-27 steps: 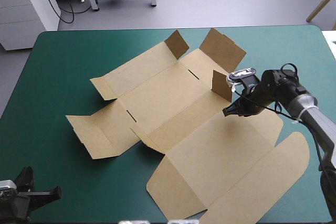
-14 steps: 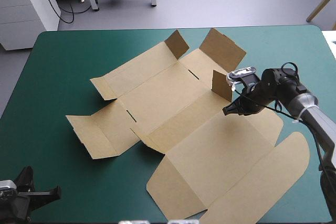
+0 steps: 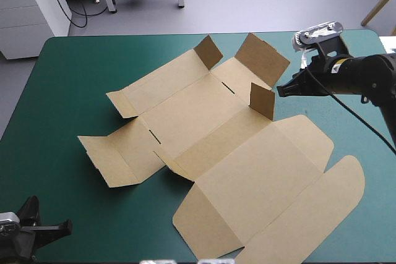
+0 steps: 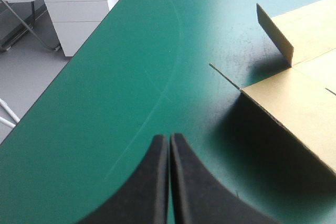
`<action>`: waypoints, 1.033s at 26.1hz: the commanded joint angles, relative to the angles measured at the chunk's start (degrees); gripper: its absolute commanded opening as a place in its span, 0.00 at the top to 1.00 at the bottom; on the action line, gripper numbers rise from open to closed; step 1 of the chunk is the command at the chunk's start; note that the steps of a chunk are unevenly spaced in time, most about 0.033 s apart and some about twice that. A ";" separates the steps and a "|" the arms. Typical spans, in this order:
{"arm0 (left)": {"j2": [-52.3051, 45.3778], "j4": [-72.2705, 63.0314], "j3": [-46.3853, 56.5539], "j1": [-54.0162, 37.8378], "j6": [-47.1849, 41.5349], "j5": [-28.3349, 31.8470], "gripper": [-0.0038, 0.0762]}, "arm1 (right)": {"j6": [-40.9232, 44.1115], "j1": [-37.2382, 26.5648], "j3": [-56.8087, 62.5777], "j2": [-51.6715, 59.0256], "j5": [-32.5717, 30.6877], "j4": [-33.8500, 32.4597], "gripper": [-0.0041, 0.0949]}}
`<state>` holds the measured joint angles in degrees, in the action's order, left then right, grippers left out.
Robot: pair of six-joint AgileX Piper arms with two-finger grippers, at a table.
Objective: Fold the box
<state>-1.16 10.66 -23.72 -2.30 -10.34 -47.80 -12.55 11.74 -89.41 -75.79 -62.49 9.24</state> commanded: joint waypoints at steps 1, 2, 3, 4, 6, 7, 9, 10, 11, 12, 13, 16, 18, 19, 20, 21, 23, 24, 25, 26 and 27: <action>-0.56 0.15 -1.08 0.03 -0.06 4.78 0.96 | 0.17 -0.06 -2.70 3.42 2.15 -0.24 0.98; -0.56 0.15 -1.08 0.03 -0.06 4.78 0.96 | 0.17 -0.06 -2.70 3.42 2.15 -0.29 0.98; -0.56 0.15 -1.08 0.03 -0.06 4.78 0.96 | 0.17 -0.06 -2.70 3.42 1.91 -0.61 0.98; -0.56 0.15 -1.08 0.03 -0.06 4.78 0.96 | 0.17 -0.06 -2.70 3.42 1.76 -1.17 0.98; -0.56 0.15 -1.08 0.03 -0.06 4.78 0.96 | 0.17 -0.06 -2.70 3.42 1.71 -1.68 0.93; -0.56 0.15 -1.08 0.03 -0.06 4.78 0.96 | 0.17 -0.06 -2.70 3.42 1.71 -2.26 0.86; -0.56 0.15 -1.08 0.03 -0.06 4.78 0.96 | 0.17 -0.06 -2.70 3.42 0.95 -2.94 0.63; -0.56 0.15 -1.08 0.03 -0.06 4.78 0.96 | 0.17 -0.06 -2.70 3.42 0.73 -3.09 0.53; -0.56 0.15 -1.08 0.03 -0.06 4.78 0.96 | 0.17 -0.06 -2.70 3.42 0.50 -3.09 0.41; -0.56 0.15 -1.08 0.03 -0.06 4.78 0.96 | 0.17 -0.06 -2.70 3.42 0.07 -3.09 0.31; -0.56 0.15 -1.08 0.03 -0.06 4.78 0.96 | 0.17 -0.06 -2.70 3.42 0.06 -3.09 0.24; -0.56 0.15 -1.08 0.03 -0.06 4.78 0.96 | 0.17 -0.06 -2.70 3.31 0.34 -3.09 0.10; -0.56 0.15 -1.08 0.03 -0.06 4.78 0.96 | 0.17 -0.06 -2.70 2.76 0.69 -3.09 0.09; -0.56 0.15 -1.08 0.03 -0.06 4.78 0.96 | 0.17 -0.06 -2.79 2.17 0.86 -3.09 0.09; -0.56 0.15 -1.08 0.03 -0.06 4.78 0.96 | -0.05 -0.06 -3.08 1.41 0.86 -2.81 0.09; -0.56 0.15 -1.08 0.03 -0.06 4.78 0.96 | -0.06 -0.06 -3.32 0.34 0.86 -2.82 0.09; -0.56 0.15 -1.08 0.03 -0.06 4.78 0.96 | -0.93 -0.06 -4.46 -2.23 0.56 -2.59 0.09; -0.56 0.15 -1.08 0.03 -0.06 4.78 0.96 | -1.03 -0.06 -5.05 -3.45 0.43 -2.47 0.09; -0.56 0.15 -1.08 0.03 -0.06 4.78 0.96 | -1.07 -0.06 -6.00 -5.05 0.05 -2.47 0.09; -0.56 0.15 -1.08 0.03 -0.06 4.78 0.96 | -1.07 -0.06 -6.87 -6.75 -0.23 -2.39 0.09; -0.56 0.15 -1.08 0.03 -0.06 4.78 0.96 | -1.31 -0.06 -8.11 -8.50 -0.67 -2.39 0.09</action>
<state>-1.16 10.66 -23.62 -2.30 -10.34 -47.43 -12.99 11.74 -93.52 -81.77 -65.19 6.41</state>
